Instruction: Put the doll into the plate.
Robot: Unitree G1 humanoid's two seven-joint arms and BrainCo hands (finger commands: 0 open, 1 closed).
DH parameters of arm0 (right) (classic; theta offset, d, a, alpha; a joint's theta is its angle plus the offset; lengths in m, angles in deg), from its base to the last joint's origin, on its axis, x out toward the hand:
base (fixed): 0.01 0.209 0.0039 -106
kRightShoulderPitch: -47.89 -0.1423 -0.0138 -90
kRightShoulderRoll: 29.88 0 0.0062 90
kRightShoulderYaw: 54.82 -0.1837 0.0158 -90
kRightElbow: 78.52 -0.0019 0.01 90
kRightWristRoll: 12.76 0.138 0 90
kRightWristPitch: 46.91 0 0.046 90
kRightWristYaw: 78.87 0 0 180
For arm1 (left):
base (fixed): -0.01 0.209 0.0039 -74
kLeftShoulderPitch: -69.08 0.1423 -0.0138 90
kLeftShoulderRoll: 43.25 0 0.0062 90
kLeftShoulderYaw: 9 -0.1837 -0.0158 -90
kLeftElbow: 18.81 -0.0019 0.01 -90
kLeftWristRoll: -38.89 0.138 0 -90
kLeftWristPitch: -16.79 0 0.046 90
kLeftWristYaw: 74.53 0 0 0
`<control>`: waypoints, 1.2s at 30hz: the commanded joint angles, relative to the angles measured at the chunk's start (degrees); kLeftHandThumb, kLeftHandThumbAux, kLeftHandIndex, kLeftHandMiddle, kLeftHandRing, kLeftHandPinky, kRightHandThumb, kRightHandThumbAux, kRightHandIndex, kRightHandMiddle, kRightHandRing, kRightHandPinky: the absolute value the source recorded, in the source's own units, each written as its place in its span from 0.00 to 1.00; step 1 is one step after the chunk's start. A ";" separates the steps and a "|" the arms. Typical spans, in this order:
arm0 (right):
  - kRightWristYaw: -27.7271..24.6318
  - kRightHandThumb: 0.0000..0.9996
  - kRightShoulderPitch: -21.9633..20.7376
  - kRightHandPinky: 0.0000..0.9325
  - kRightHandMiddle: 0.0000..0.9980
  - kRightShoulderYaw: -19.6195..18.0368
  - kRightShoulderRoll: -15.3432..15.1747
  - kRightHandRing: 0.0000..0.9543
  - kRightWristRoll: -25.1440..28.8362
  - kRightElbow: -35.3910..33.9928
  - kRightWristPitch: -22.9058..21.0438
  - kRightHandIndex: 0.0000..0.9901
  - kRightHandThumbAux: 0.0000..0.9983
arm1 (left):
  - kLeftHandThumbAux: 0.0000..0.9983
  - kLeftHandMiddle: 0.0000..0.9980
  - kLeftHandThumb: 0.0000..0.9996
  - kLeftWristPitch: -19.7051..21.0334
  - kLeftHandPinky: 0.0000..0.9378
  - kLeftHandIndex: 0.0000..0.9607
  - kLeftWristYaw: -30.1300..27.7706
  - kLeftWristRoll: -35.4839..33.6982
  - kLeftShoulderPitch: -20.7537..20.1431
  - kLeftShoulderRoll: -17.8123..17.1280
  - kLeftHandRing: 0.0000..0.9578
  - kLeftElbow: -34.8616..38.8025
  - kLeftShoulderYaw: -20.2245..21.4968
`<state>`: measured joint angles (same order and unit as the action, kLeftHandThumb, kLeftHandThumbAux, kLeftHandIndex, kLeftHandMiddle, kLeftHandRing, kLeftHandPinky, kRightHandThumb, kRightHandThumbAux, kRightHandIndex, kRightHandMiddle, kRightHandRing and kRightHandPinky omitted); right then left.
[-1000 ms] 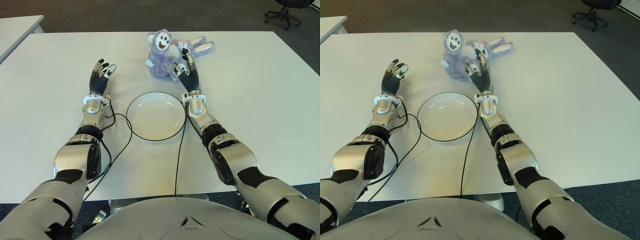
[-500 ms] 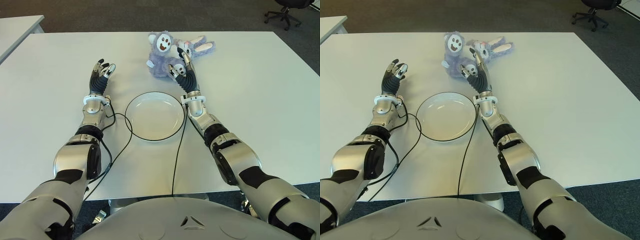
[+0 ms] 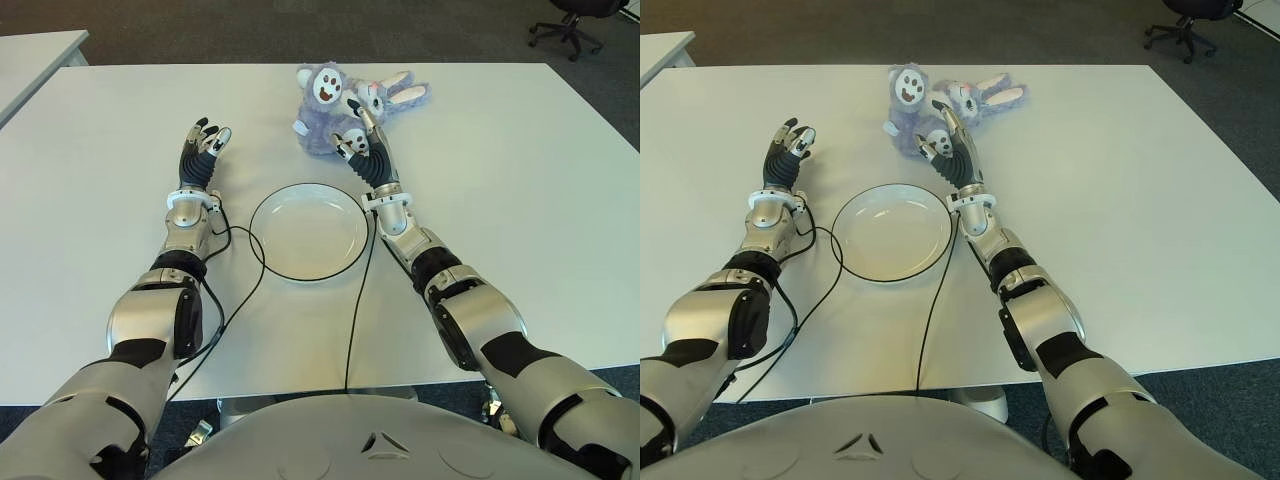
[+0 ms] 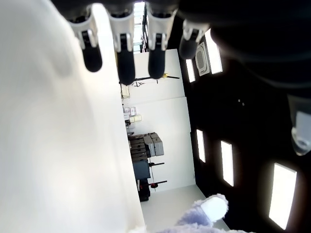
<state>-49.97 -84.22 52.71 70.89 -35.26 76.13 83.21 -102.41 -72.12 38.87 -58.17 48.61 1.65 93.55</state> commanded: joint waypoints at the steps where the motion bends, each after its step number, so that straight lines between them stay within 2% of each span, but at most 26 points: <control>1: -0.35 0.49 13.09 0.06 0.10 1.07 -0.91 0.08 -1.66 7.22 0.23 0.08 0.43 | 0.41 0.15 0.00 3.59 0.15 0.00 1.02 -0.12 4.77 2.32 0.17 -3.31 -0.20; 14: -0.59 0.50 12.72 0.07 0.11 0.59 -0.72 0.09 -1.27 7.47 -0.84 0.08 0.45 | 0.40 0.16 0.00 3.88 0.18 0.00 1.45 0.32 4.58 2.20 0.19 -3.35 -0.62; 23: -0.38 0.51 12.53 0.15 0.12 -0.26 -0.42 0.11 -0.60 7.58 -1.61 0.10 0.48 | 0.40 0.17 0.00 3.71 0.12 0.00 1.72 0.32 4.49 2.23 0.20 -3.44 -0.62; 24: -0.42 0.51 12.51 0.25 0.16 -0.45 -0.34 0.17 -0.44 7.62 -1.94 0.12 0.49 | 0.40 0.17 0.00 3.61 0.11 0.00 1.74 0.30 4.51 2.25 0.19 -3.41 -0.60; 26: -0.59 0.51 12.48 0.28 0.17 -0.73 -0.23 0.19 -0.20 7.68 -2.42 0.13 0.49 | 0.40 0.17 0.00 3.48 0.10 0.00 1.81 0.33 4.54 2.27 0.19 -3.38 -0.63; 27: -0.64 0.51 12.48 0.33 0.21 -1.02 -0.14 0.24 0.05 7.65 -2.73 0.16 0.50 | 0.40 0.17 0.00 3.44 0.10 0.00 1.91 0.44 4.54 2.25 0.19 -3.37 -0.71; 28: -0.69 0.57 12.44 0.49 0.34 -1.25 -0.07 0.42 0.24 7.64 -2.98 0.25 0.52 | 0.40 0.17 0.00 3.43 0.09 0.00 1.99 0.51 4.52 2.22 0.19 -3.38 -0.78; 30: -0.45 0.58 12.38 0.54 0.38 -1.62 0.07 0.47 0.51 7.49 -3.33 0.28 0.53 | 0.40 0.17 0.00 3.43 0.09 0.00 2.08 0.59 4.50 2.20 0.19 -3.38 -0.85; 31: -0.27 0.68 12.32 0.63 0.42 -1.77 0.14 0.53 0.59 7.40 -3.47 0.39 0.66 | 0.40 0.16 0.00 3.45 0.09 0.00 2.09 0.60 4.48 2.20 0.18 -3.39 -0.86; 32: 0.32 0.69 12.29 0.64 0.43 -1.85 0.21 0.54 0.52 7.27 -3.62 0.40 0.68 | 0.40 0.16 0.00 3.45 0.09 0.00 2.11 0.60 4.48 2.21 0.18 -3.38 -0.86; 34: 2.57 0.71 12.24 0.70 0.48 -1.61 0.26 0.58 -0.27 7.11 -3.83 0.42 0.70 | 0.40 0.16 0.00 3.49 0.08 0.00 2.15 0.59 4.48 2.22 0.18 -3.35 -0.85; 36: 4.72 0.71 12.21 0.80 0.59 -1.26 0.24 0.67 -1.15 7.03 -3.97 0.43 0.70 | 0.40 0.16 0.00 3.53 0.08 0.00 2.18 0.58 4.47 2.22 0.18 -3.32 -0.85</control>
<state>-48.51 -84.28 51.18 70.93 -35.18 76.43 81.71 -102.39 -71.00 38.95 -58.20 48.74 1.61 93.40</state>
